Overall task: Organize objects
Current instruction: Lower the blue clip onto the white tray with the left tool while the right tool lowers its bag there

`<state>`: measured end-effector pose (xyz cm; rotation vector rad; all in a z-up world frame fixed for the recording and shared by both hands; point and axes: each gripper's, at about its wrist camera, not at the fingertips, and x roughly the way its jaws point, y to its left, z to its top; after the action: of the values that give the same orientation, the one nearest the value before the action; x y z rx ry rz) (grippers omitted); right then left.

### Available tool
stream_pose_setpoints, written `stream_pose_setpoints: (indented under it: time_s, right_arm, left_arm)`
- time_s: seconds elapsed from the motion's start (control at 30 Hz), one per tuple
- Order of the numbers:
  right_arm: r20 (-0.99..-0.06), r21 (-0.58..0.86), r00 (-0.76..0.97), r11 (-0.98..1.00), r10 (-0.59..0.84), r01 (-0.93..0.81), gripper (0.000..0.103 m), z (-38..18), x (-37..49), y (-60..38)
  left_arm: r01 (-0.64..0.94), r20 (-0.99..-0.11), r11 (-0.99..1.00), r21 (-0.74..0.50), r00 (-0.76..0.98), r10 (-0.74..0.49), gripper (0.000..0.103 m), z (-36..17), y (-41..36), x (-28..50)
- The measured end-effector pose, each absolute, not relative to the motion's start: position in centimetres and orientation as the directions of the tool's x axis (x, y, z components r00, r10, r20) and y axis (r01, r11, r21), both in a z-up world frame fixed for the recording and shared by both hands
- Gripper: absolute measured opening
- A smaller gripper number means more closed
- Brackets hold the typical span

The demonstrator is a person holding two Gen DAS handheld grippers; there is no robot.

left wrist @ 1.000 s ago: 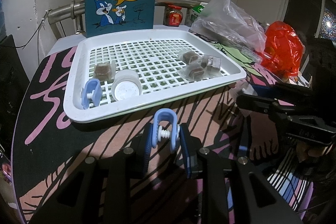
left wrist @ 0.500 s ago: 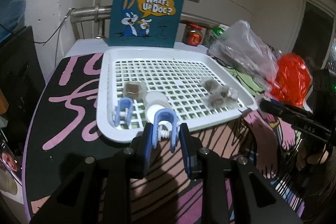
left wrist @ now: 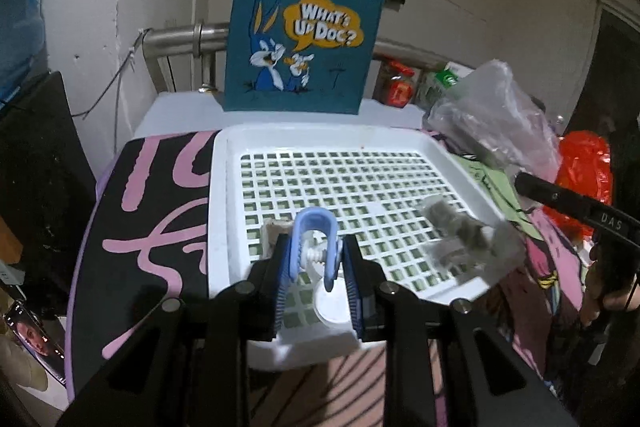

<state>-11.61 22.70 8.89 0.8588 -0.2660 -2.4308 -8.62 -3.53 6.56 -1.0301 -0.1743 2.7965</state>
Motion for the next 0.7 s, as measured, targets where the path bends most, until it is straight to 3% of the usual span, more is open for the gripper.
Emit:
stream_pose_setpoints:
  time_s: [0.13,0.57,0.67,0.7]
  right_arm:
    - [-0.556,0.324,-0.645,-0.851,-0.524,0.413,0.032,7.5,-13.4,21.6]
    - [-0.653,0.161,-0.626,-0.886,-0.426,0.435,0.032,3.8,-14.5,18.4]
    - [-0.65,0.156,-0.633,-0.889,-0.42,0.43,0.034,3.5,-14.5,18.4]
    - [-0.648,0.155,-0.635,-0.89,-0.42,0.429,0.039,3.5,-14.5,18.4]
  left_arm:
    - [-0.084,-0.642,-0.978,-0.19,-0.743,0.189,0.025,5.4,-4.0,-9.6]
    - [-0.08,-0.659,-0.994,-0.077,-0.744,0.111,0.025,3.9,-3.0,-10.1]
    - [-0.076,-0.654,-0.995,-0.066,-0.749,0.101,0.026,3.6,-2.8,-10.0]
    - [-0.076,-0.654,-0.995,-0.064,-0.75,0.099,0.027,3.5,-2.8,-10.0]
